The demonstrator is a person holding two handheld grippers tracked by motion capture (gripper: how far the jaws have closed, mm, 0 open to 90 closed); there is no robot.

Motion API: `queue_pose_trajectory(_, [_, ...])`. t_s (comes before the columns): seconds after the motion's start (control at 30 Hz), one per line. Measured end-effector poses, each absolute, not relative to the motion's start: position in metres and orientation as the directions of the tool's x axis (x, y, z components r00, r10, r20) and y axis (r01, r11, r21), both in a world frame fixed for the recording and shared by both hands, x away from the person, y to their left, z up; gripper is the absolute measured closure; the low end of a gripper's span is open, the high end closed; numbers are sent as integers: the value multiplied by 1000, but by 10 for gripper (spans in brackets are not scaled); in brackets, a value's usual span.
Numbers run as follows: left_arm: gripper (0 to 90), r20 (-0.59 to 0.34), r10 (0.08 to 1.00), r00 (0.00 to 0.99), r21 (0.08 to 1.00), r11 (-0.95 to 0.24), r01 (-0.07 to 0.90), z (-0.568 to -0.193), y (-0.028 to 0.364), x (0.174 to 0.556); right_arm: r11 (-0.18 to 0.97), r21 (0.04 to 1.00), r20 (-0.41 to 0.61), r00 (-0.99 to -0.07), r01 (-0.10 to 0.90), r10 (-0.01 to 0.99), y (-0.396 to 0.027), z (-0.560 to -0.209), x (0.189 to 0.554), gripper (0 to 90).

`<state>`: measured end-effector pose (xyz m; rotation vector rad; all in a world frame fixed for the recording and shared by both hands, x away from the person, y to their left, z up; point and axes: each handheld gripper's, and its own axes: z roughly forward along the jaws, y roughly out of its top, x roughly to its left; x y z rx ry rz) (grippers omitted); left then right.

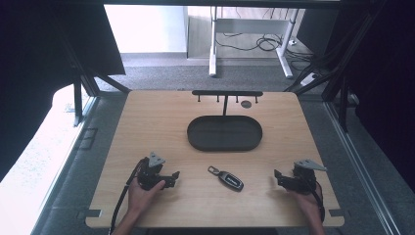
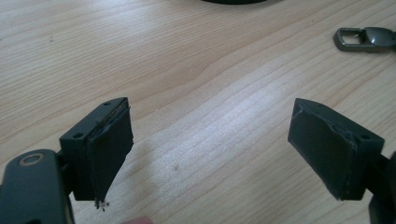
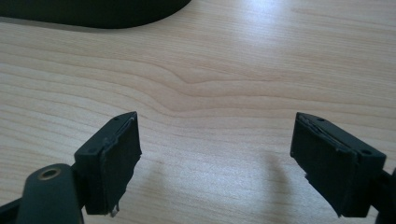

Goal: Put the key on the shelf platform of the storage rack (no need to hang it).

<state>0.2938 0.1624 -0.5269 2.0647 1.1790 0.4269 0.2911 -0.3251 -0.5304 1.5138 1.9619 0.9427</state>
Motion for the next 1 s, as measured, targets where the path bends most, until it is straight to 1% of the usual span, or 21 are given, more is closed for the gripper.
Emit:
queue_pose_trajectory(0.27, [159,-66,843,534,741,-317,592,-519,165,292,144,777,49,-288,612,956,-332,-522,282,205])
queue_pose_trajectory(0.4, [162,-65,839,541,758,-311,573,-513,162,286,172,774,46,-325,609,945,-329,-518,277,208])
queue_pose_trajectory(0.47, [163,-56,832,552,768,-317,556,-509,160,281,191,775,44,-353,603,935,-327,-513,274,224])
queue_pose_trajectory(0.6, [164,-29,833,553,778,-328,535,-507,158,277,202,782,37,-368,589,929,-327,-508,271,242])
queue_pose_trajectory(0.63, [165,-33,832,554,777,-328,538,-507,159,277,205,785,41,-378,585,925,-328,-506,271,248])
queue_pose_trajectory(0.7, [173,-46,832,553,774,-320,546,-506,160,277,211,783,53,-401,585,914,-329,-500,269,289])
queue_pose_trajectory(0.73, [173,-57,831,553,772,-315,553,-506,160,278,211,783,53,-401,585,914,-329,-500,269,289])
queue_pose_trajectory(0.77, [200,-68,830,554,768,-311,560,-506,160,278,221,764,78,-426,607,901,-329,-498,269,297])
queue_pose_trajectory(0.87, [219,-110,820,561,757,-297,582,-506,162,279,232,761,80,-442,606,894,-328,-494,270,302])
queue_pose_trajectory(1.0, [226,-129,806,577,749,-303,590,-511,163,279,247,750,81,-457,613,886,-326,-487,273,303])
